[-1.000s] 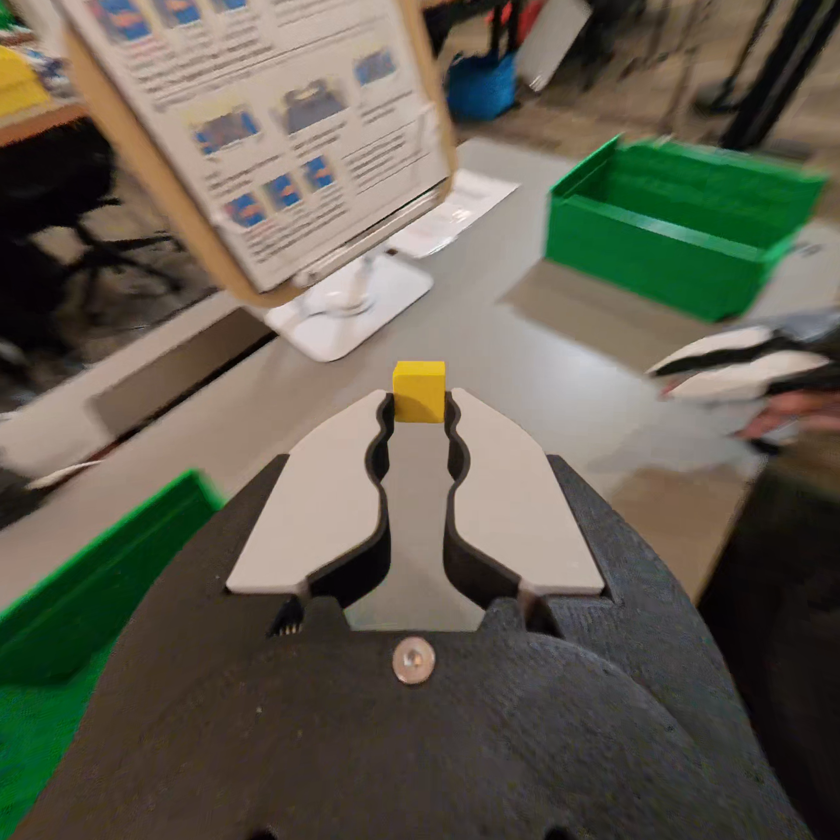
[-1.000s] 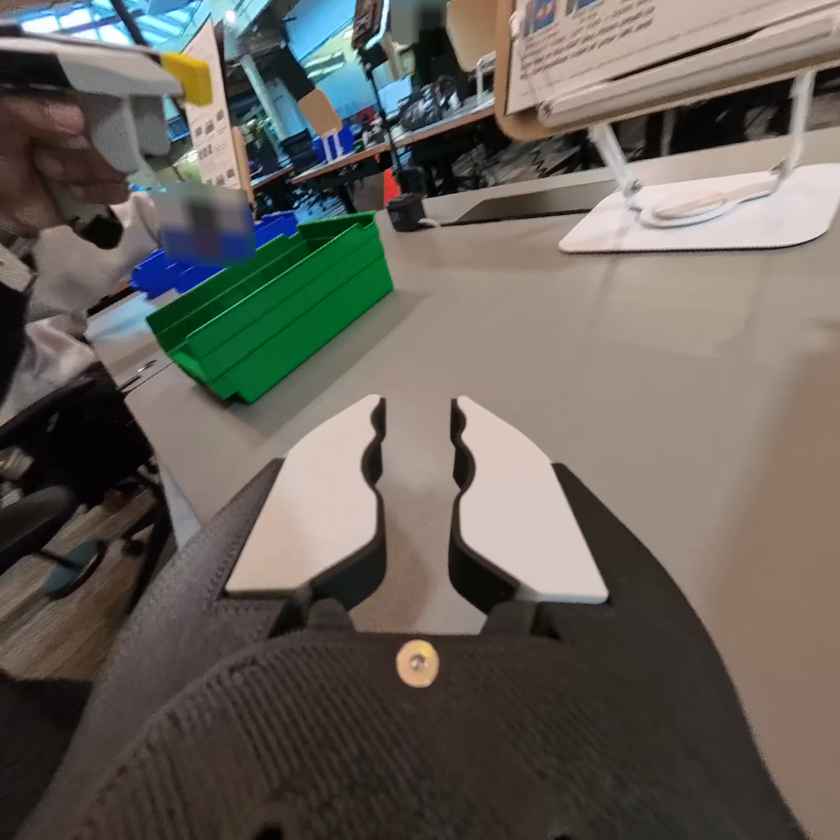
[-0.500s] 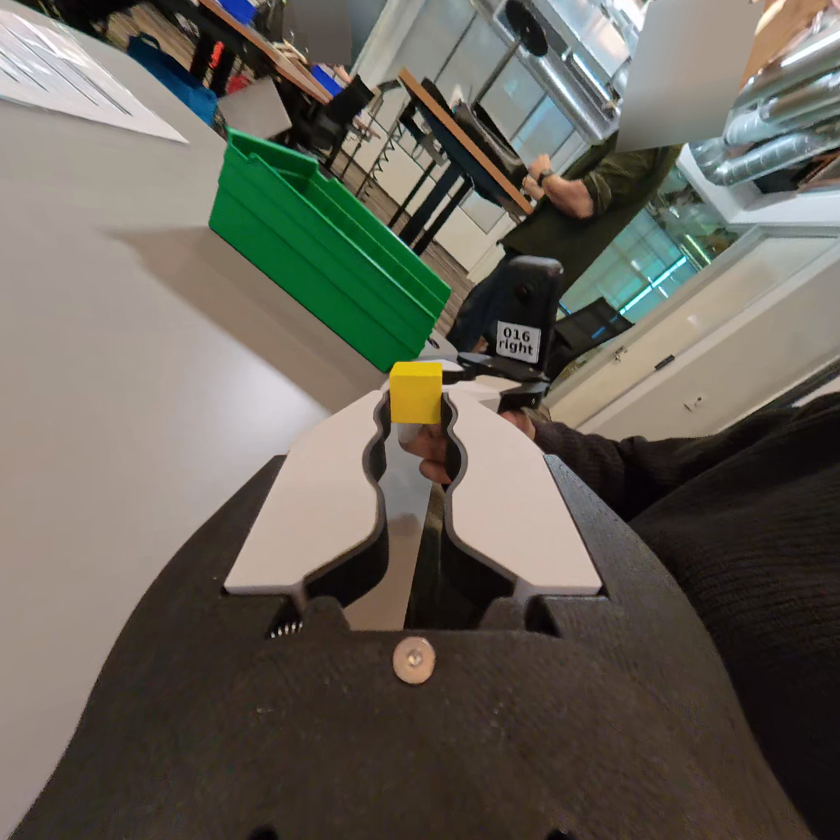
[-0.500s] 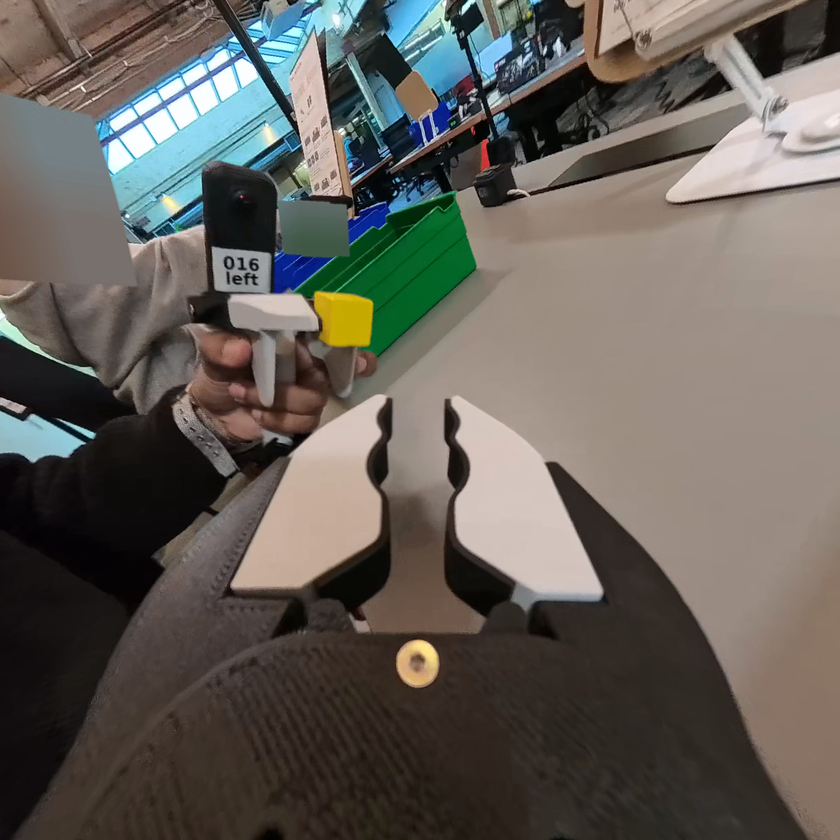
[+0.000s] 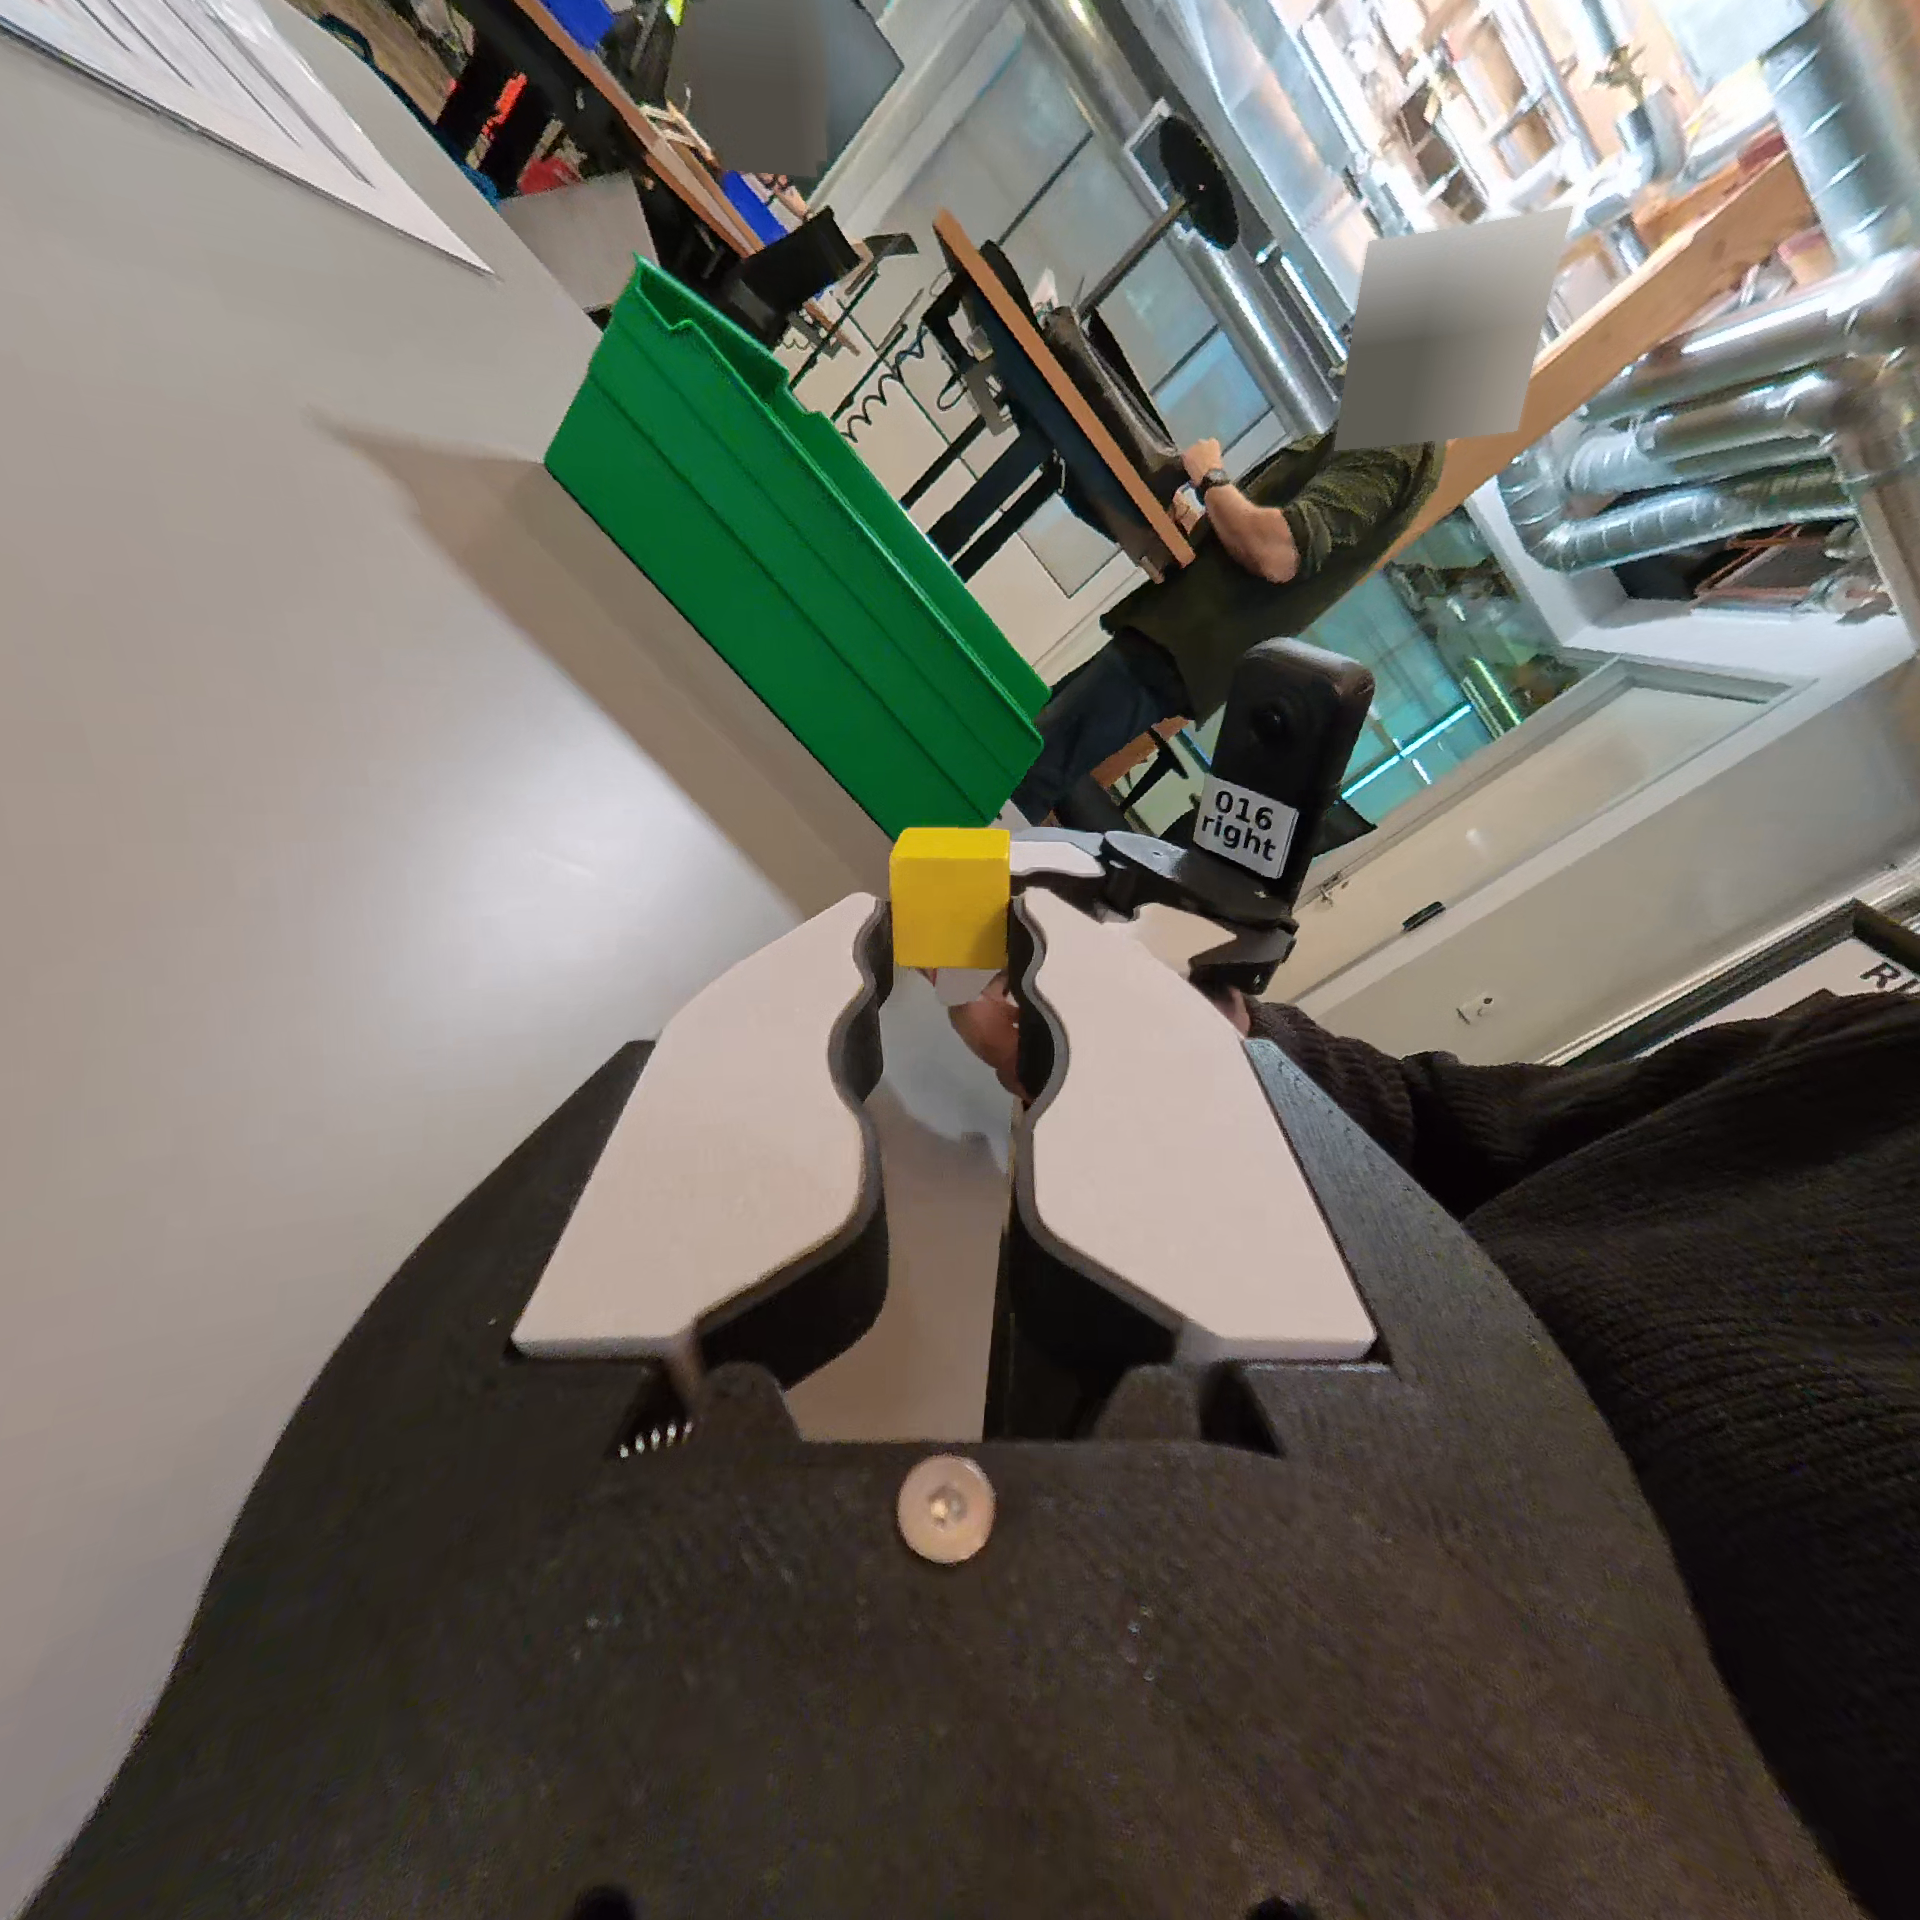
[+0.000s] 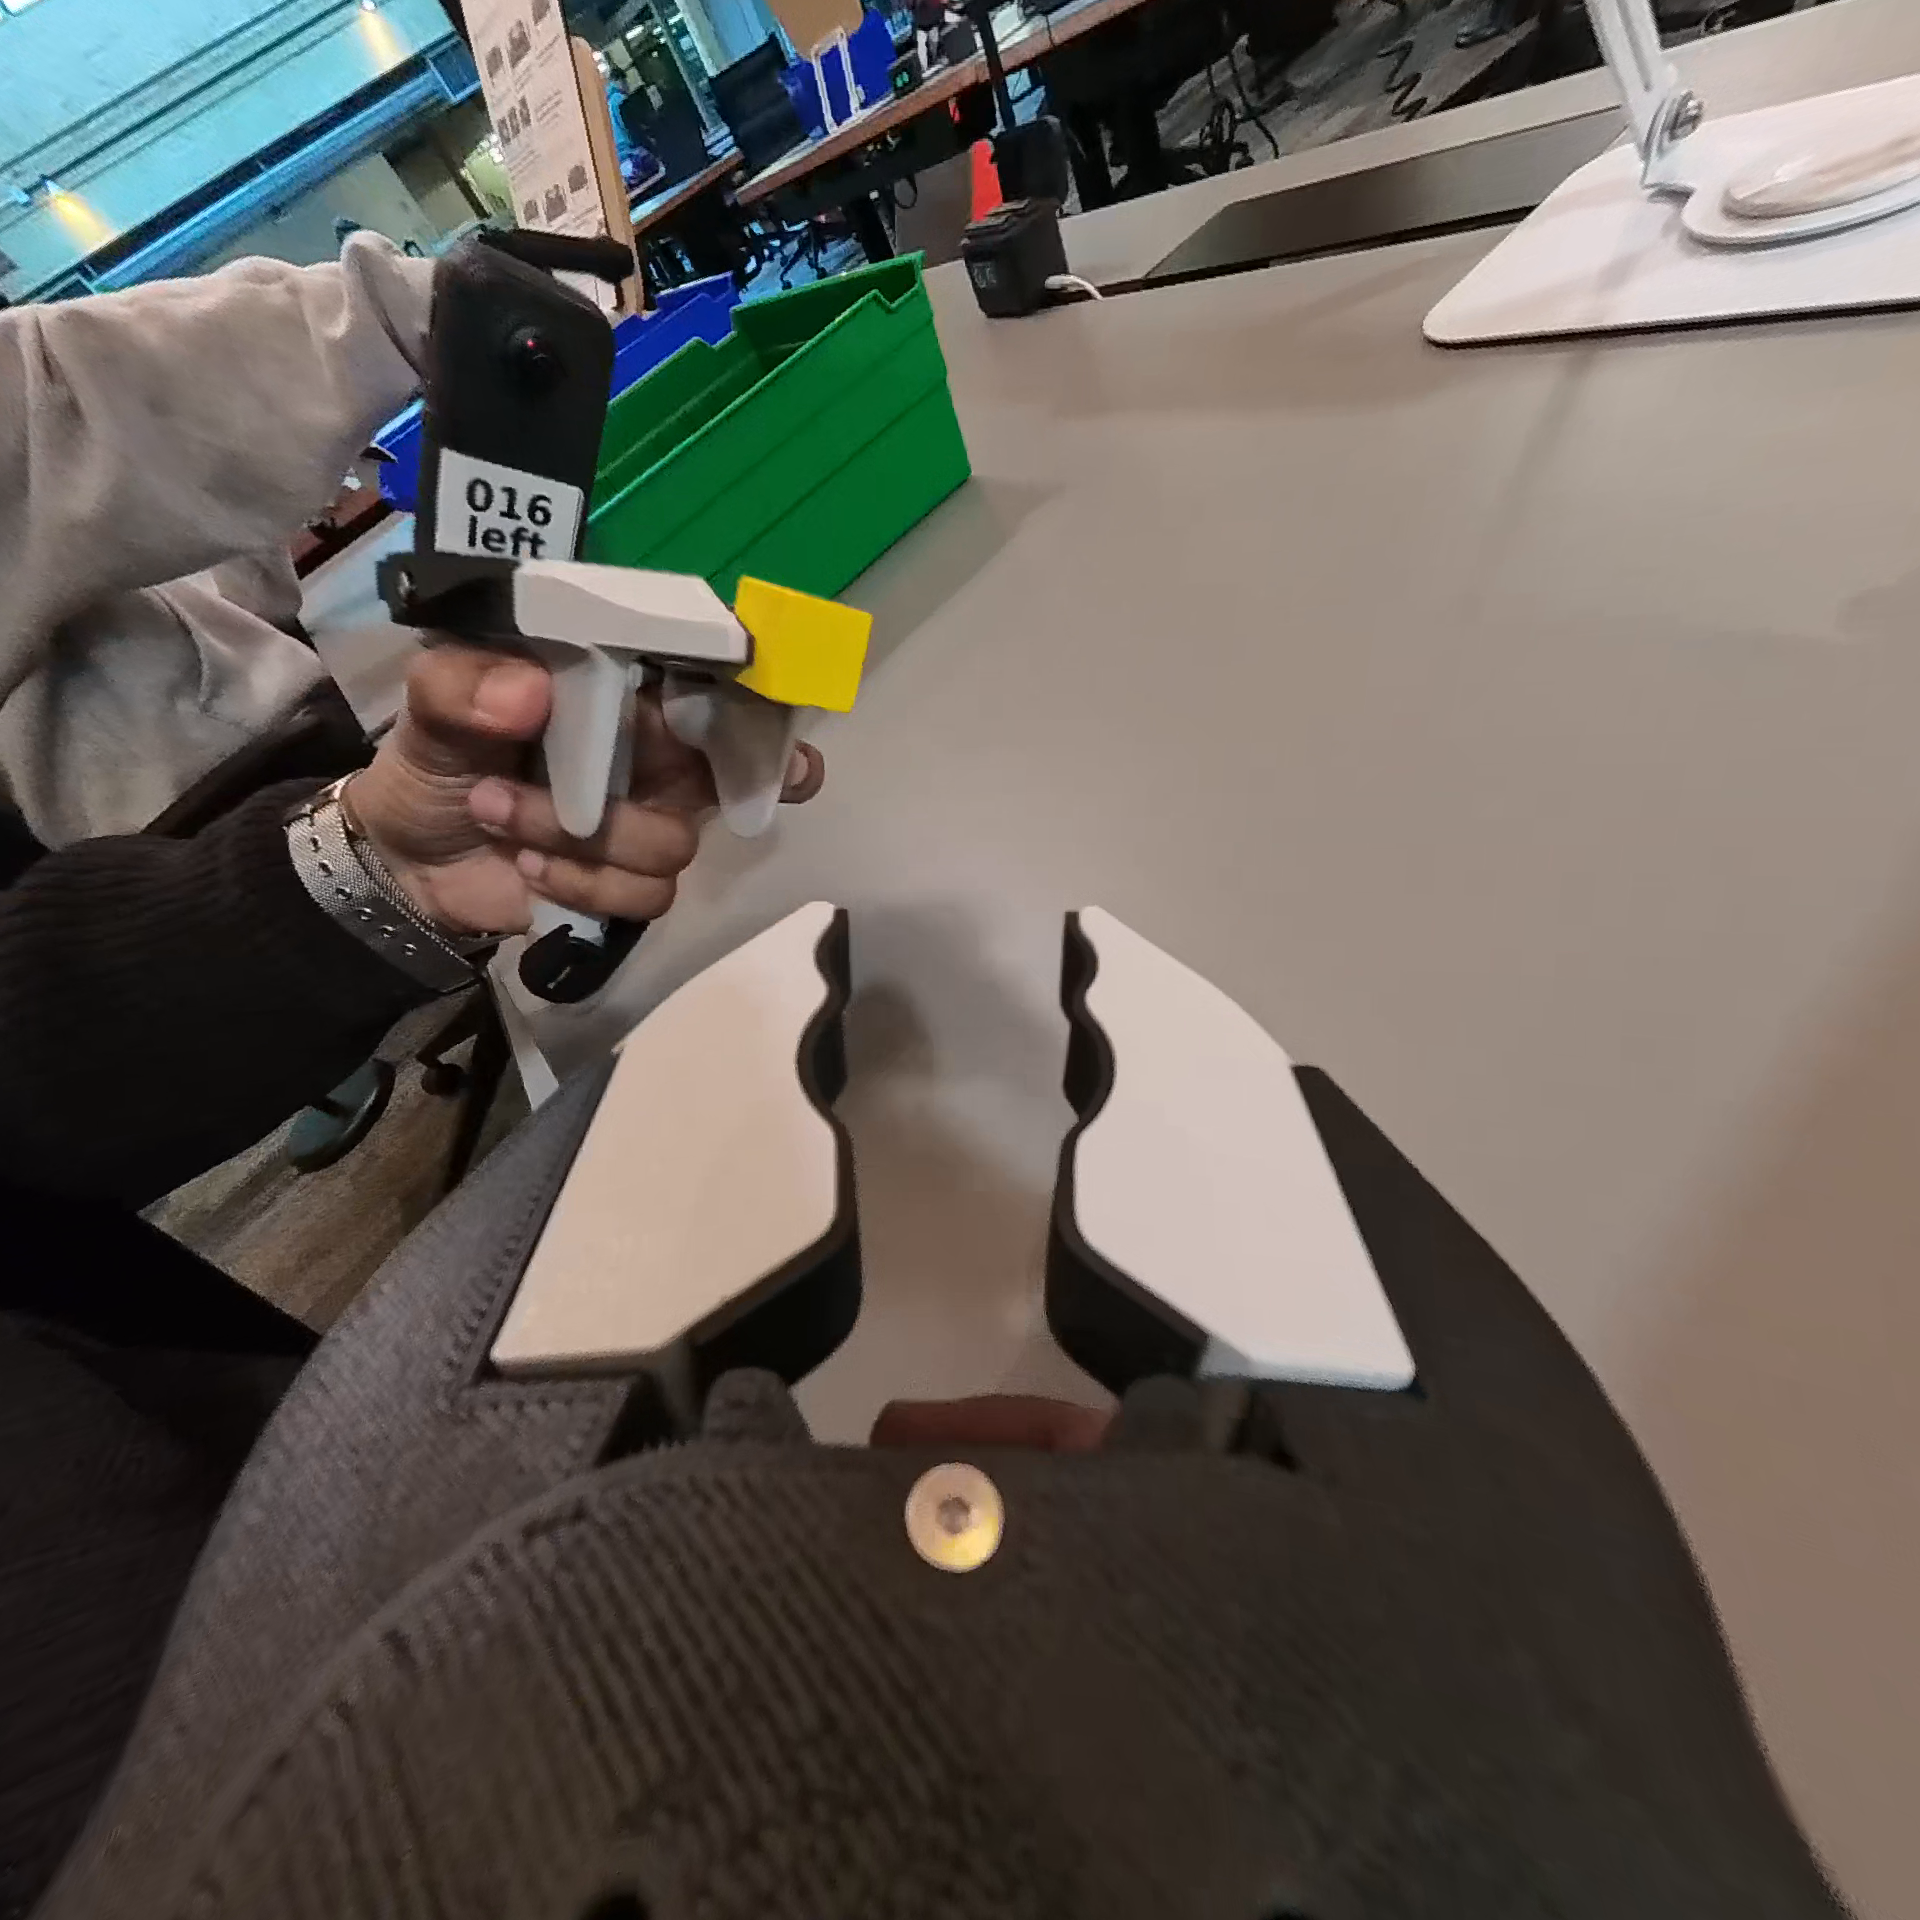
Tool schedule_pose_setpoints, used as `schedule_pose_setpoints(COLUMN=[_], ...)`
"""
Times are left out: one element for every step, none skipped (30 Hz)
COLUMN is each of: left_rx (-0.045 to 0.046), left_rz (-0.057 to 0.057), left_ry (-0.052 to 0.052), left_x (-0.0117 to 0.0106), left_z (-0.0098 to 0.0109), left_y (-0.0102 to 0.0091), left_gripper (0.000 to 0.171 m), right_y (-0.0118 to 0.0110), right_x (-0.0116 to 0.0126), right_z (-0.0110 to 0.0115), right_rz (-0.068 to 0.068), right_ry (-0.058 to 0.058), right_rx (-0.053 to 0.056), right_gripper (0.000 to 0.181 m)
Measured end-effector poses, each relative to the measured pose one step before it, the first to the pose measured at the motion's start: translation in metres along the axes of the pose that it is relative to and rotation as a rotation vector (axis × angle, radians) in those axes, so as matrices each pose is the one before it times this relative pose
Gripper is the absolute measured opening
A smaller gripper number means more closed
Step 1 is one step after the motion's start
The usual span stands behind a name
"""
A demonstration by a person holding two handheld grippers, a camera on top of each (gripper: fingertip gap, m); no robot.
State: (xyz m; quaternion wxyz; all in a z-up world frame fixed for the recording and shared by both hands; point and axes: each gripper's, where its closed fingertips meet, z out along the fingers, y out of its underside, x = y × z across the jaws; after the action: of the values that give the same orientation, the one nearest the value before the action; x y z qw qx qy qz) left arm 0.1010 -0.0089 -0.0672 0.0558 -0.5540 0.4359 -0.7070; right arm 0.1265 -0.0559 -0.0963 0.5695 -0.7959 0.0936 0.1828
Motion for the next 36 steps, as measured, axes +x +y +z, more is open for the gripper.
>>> schedule_pose_setpoints(left_rx=[-0.00747, -0.00887, -0.00747, -0.0058, -0.00434, -0.00475, -0.00552, -0.00611, -0.00468, -0.0037, -0.00533, -0.00508, -0.00382, -0.00269, -0.00207, -0.00131, -0.00041, -0.00044, -0.00109, -0.00066, 0.00006, -0.00093, -0.00163, -0.00115, -0.00162, -0.00352, -0.00445, -0.00392, -0.00329, -0.00341, -0.00378, -0.00362, -0.00345, -0.00299, -0.00169, -0.00011], left_rz=[0.0028, 0.002, 0.0028, 0.0024, 0.001, 0.0005, 0.0002, 0.0009, 0.0031, 0.003, 0.0001, -0.0015, -0.0017, -0.0018, -0.0013, -0.0004, 0.0007, 0.0005, -0.0004, -0.0008, -0.001, -0.002, -0.0025, -0.0017, -0.001, -0.0005, 0.0001, 0.001, 0.0015, 0.0015, 0.0015, 0.0016, 0.0021, 0.0013, -0.0002, -0.0013], left_ry=[-0.0032, -0.0018, 0.0003, 0.0014, 0.0022, 0.0058, 0.0065, 0.0035, 0.0016, 0.0018, 0.0028, 0.0038, 0.0033, 0.0025, 0.0022, 0.0018, 0.0017, 0.0024, 0.0027, 0.0022, 0.0023, 0.0037, 0.0043, 0.0041, 0.0045, 0.0047, 0.0048, 0.0046, 0.0042, 0.0051, 0.006, 0.0046, 0.0037, 0.0028, 0.0018, 0.0023], left_x=[-0.00132, -0.00077, -0.00013, 0.00022, 0.00049, 0.00105, 0.0011, 0.00069, 0.00037, 0.00029, 0.00035, 0.00038, 0.00021, 0.0002, 0.00017, 0.00027, 0.0003, 0.00049, 0.00045, 0.00032, 0.00029, 0.0005, 0.00049, 0.00059, 0.00075, 0.00081, 0.00082, 0.00097, 0.00093, 0.00107, 0.00113, 0.00086, 0.00062, 0.00036, 0.00006, 0.00023], left_z=[0.00026, 0.00056, 0.00078, 0.00082, 0.00099, 0.00118, 0.00107, 0.00125, 0.001, 0.001, 0.00099, 0.00075, 0.00078, 0.00065, 0.00041, 0.00046, 0.00023, 0.00022, 0.00012, 0.00022, 0.00021, 0.00042, 0.00045, 0.00061, 0.00056, 0.00077, 0.00077, 0.0008, 0.00077, 0.00084, 0.00076, 0.00063, 0.00044, 0.00041, 0.00024, 0.00014], left_y=[0.00154, 0.00174, 0.00187, 0.00155, 0.00141, 0.00136, 0.0014, 0.00137, 0.00112, 0.00117, 0.00136, 0.00127, 0.00111, 0.00093, 0.00076, 0.00045, 0.00018, 0.00028, 0.00021, 0.00034, 0.00019, 0.00041, 0.00052, 0.0005, 0.0006, 0.00092, 0.00109, 0.00098, 0.00095, 0.00084, 0.00083, 0.00087, 0.00061, 0.00063, 0.00032, -0.00002], left_gripper=[0.021, 0.021, 0.021, 0.021, 0.021, 0.021, 0.021, 0.021, 0.021, 0.021, 0.021, 0.021, 0.021, 0.021, 0.021, 0.021, 0.021, 0.021, 0.021, 0.021, 0.021, 0.021, 0.021, 0.021, 0.021, 0.021, 0.021, 0.021, 0.021, 0.021, 0.021, 0.021, 0.021, 0.021, 0.021, 0.021], right_y=[-0.00076, -0.00075, -0.00098, -0.00205, -0.00272, -0.00252, -0.00225, -0.00151, -0.00046, -0.00014, -0.00008, -0.00034, -0.00016, 0.00008, 0.00063, 0.00082, 0.00112, 0.00148, 0.00126, 0.00066, 0.00036, 0.00042, 0.00057, 0.00044, 0.00012, 0.0, 0.00024, 0.00027, 0.00013, 0.00015, 0.00002, -0.00017, -0.0002, -0.00012, 0.0001, 0.0001], right_x=[0.00019, -0.00001, 0.00069, 0.00196, 0.00132, 0.00205, 0.00167, 0.00105, 0.00039, -0.00008, -0.00079, -0.00168, -0.0018, -0.00227, -0.00248, -0.00247, -0.00269, -0.00273, -0.00221, -0.00199, -0.00198, -0.00184, -0.00178, -0.00146, -0.00099, -0.00095, -0.00015, 0.00001, -0.00017, -0.00002, -0.00011, 0.0, 0.00026, 0.00048, 0.00024, 0.00018], right_z=[-0.00004, -0.00043, -0.00049, -0.00101, -0.0012, -0.001, -0.00097, -0.00085, -0.00045, -0.00028, -0.0001, -0.00005, 0.00004, 0.00004, 0.00021, 0.00038, 0.00047, 0.00067, 0.00071, 0.00046, 0.00021, 0.00028, 0.00023, 0.00035, 0.00019, 0.00019, 0.00019, 0.0001, -0.00009, 0.00001, -0.00005, -0.00005, 0.00005, 0.00001, -0.00004, 0.00011], right_rz=[0.0046, 0.0028, 0.0024, 0.0029, 0.002, 0.0058, 0.009, 0.0129, 0.0181, 0.0223, 0.0239, 0.0234, 0.0208, 0.0136, 0.0068, 0.0017, -0.0032, -0.0057, -0.0063, -0.0078, -0.0088, -0.0087, -0.0076, -0.0044, -0.0036, -0.0057, -0.0062, -0.0062, -0.0047, -0.0029, -0.0022, -0.002, -0.0015, -0.0016, -0.0014, -0.0011], right_ry=[0.0016, 0.0032, 0.0098, 0.0181, 0.0113, 0.0112, 0.0059, -0.0022, -0.0082, -0.0115, -0.0154, -0.019, -0.0169, -0.0177, -0.0172, -0.0149, -0.0148, -0.0138, -0.0091, -0.0069, -0.0069, -0.0067, -0.0087, -0.0074, -0.0042, -0.0037, 0.0016, 0.002, 0.0003, 0.0006, -0.0002, -0.0005, 0.0016, 0.0022, 0.0, -0.0006], right_rx=[0.0048, 0.0039, 0.0049, 0.0121, 0.015, 0.0123, 0.0115, 0.0075, 0.0026, 0.0015, 0.0023, 0.0018, 0.0014, -0.0003, -0.0032, -0.0045, -0.0059, -0.0084, -0.0069, -0.0023, -0.0011, -0.0025, -0.0029, -0.002, 0.0004, 0.0003, -0.0012, -0.001, -0.0002, -0.0008, 0.0001, 0.0009, 0.0009, 0.0006, -0.0004, -0.0009], right_gripper=[0.04, 0.041, 0.041, 0.042, 0.042, 0.042, 0.042, 0.041, 0.041, 0.041, 0.041, 0.042, 0.044, 0.045, 0.045, 0.045, 0.045, 0.045, 0.044, 0.044, 0.043, 0.043, 0.043, 0.043, 0.043, 0.043, 0.043, 0.043, 0.043, 0.043, 0.043, 0.042, 0.042, 0.042, 0.042, 0.041])
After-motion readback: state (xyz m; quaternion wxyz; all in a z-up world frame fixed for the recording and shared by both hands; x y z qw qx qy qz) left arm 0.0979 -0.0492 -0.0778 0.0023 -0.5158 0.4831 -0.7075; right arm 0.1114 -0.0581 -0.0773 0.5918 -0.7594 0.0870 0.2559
